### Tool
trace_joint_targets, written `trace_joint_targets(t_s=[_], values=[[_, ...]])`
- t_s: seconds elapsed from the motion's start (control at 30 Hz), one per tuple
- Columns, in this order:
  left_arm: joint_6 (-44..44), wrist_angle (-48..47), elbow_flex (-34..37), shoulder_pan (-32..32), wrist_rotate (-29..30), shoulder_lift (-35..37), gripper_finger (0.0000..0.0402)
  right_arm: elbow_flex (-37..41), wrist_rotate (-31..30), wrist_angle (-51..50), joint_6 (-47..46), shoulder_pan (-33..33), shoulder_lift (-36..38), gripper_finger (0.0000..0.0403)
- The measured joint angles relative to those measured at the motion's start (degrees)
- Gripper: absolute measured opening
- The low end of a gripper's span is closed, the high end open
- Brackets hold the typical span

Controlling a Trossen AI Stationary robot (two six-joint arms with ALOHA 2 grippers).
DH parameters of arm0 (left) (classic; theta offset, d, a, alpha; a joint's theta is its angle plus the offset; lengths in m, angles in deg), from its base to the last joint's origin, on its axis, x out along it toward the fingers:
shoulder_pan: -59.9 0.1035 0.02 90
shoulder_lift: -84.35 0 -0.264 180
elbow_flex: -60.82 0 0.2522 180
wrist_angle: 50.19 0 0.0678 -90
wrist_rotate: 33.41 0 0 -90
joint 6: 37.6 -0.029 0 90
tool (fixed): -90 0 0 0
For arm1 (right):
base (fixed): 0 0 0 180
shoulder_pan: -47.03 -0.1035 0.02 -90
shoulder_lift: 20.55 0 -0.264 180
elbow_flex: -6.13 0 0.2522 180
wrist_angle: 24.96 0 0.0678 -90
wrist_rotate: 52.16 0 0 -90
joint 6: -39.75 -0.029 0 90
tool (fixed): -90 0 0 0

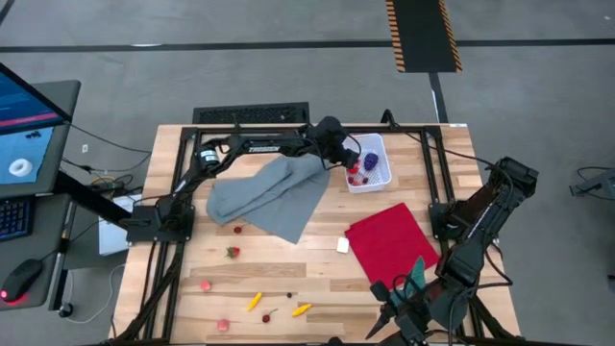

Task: Pick and placing Produce into tupperware
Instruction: Put the pink peach into the white bin, then put the yellow corn into the white bin

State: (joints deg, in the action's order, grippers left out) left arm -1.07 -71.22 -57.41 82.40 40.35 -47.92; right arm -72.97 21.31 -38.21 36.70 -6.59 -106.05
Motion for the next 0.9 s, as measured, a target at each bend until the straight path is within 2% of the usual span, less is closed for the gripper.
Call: trace_joint_targets(t_s=[0.2,0.33,0.5,0.7,0.83,0.9], values=[[0.6,3.7,0.0,-0.4,0.0,0.2,0.0195,0.0,0.0,0.1,0.0,0.0,0.0,0.0128],[0.0,3.0,-1.9,-0.4,-0.6,0.2,0.0223,0.0,0.0,0.0,0.0,0.0,0.0,0.0128],[-2.8,-2.7,-8.4,-0.4,-1.4,0.3,0.0229,0.0,0.0,0.0,0.0,0.0,0.0,0.0128],[-9.8,-18.5,-21.1,-0.5,-1.3,0.3,0.022,0.0,0.0,0.0,0.0,0.0,0.0,0.0128],[-12.8,-29.0,-30.1,-1.2,3.6,0.4,0.0207,0.0,-0.3,1.4,0.8,0.0,0.0,0.0128],[-14.8,-30.2,-29.2,-1.9,7.8,3.0,0.0199,0.0,-0.5,2.5,2.2,-0.3,0.0,0.0128]])
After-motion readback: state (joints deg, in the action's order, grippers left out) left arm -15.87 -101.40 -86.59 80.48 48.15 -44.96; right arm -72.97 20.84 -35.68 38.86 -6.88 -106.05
